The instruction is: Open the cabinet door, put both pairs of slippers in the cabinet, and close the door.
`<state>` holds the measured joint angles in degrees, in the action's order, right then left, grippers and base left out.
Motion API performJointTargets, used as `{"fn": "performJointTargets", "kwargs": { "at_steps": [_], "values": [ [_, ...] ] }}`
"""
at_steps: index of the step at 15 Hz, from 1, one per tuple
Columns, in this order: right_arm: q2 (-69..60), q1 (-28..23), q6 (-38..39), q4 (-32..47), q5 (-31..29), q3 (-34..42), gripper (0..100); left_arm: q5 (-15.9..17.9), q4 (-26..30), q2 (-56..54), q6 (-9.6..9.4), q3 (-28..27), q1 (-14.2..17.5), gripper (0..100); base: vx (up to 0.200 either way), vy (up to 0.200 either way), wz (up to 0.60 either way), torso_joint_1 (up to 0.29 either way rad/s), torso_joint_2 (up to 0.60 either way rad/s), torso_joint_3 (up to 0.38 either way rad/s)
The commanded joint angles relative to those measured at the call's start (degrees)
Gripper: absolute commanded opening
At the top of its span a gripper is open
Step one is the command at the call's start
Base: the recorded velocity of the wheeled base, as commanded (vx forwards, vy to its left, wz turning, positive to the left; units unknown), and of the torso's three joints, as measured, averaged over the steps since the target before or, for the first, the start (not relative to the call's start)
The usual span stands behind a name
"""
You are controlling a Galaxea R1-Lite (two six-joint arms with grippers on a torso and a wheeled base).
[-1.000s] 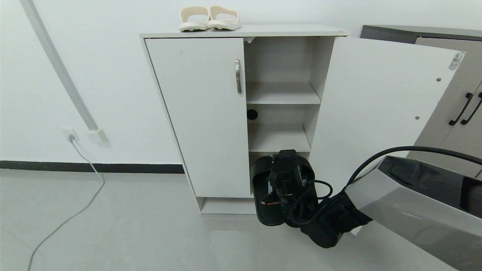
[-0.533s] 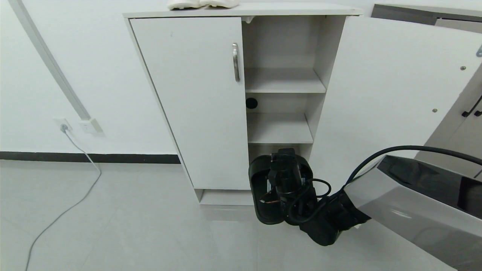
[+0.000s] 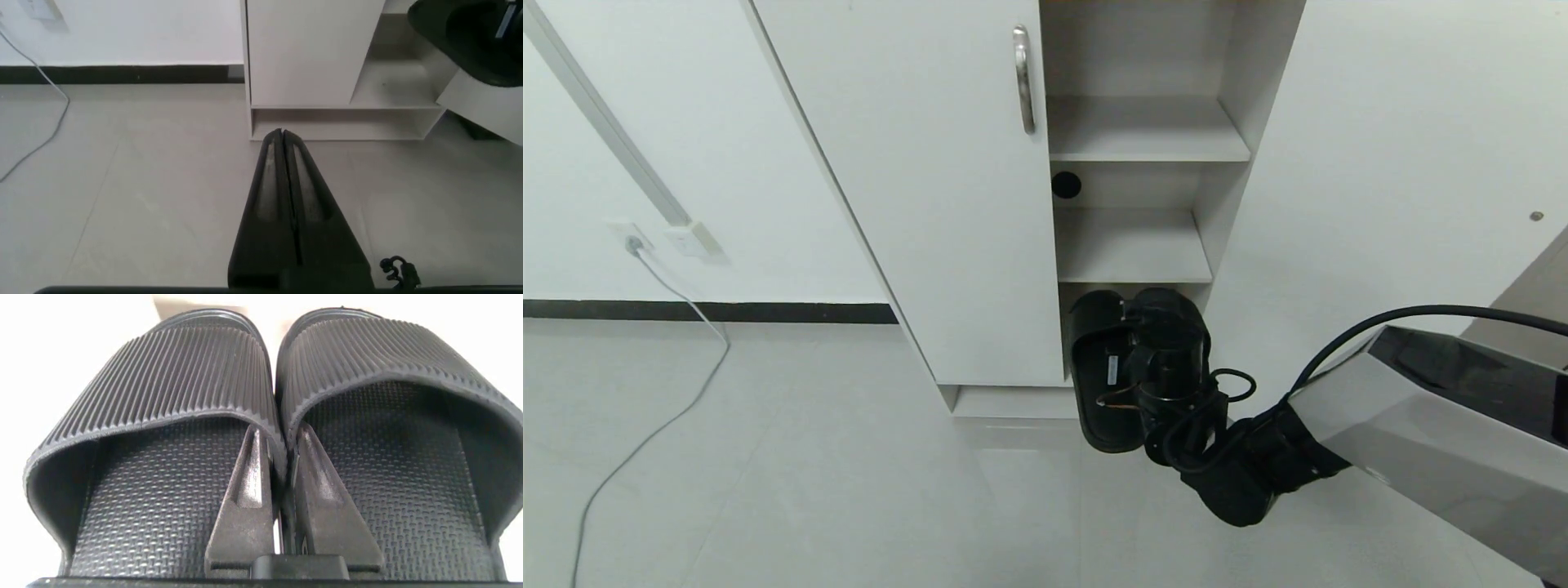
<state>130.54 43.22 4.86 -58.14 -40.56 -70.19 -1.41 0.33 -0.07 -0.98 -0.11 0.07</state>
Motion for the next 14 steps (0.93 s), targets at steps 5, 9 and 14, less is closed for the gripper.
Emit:
{"fn": "performJointTargets", "kwargs": {
  "at_steps": [5, 9, 14],
  "values": [
    [-1.8, -1.8, -0.8, -1.4, 0.0, 0.3, 0, 0.0, 0.0, 0.1, 0.01, 0.0, 0.0, 0, 0.0, 0.0, 0.0, 0.004, 0.0, -0.172],
    [-2.9, -2.0, -0.8, -1.5, 0.0, 0.4, 0, 0.0, 0.0, 0.1, 0.01, 0.0, 0.0, 0, 0.0, 0.0, 0.0, 0.0, 0.0, 0.0],
    [-3.5, -2.0, -1.0, -1.5, 0.0, 0.5, 0, 0.0, 0.0, 0.1, 0.01, 0.0, 0.0, 0, 0.04, 0.0, 0.0, -0.001, 0.0, 0.0]
  ]
}}
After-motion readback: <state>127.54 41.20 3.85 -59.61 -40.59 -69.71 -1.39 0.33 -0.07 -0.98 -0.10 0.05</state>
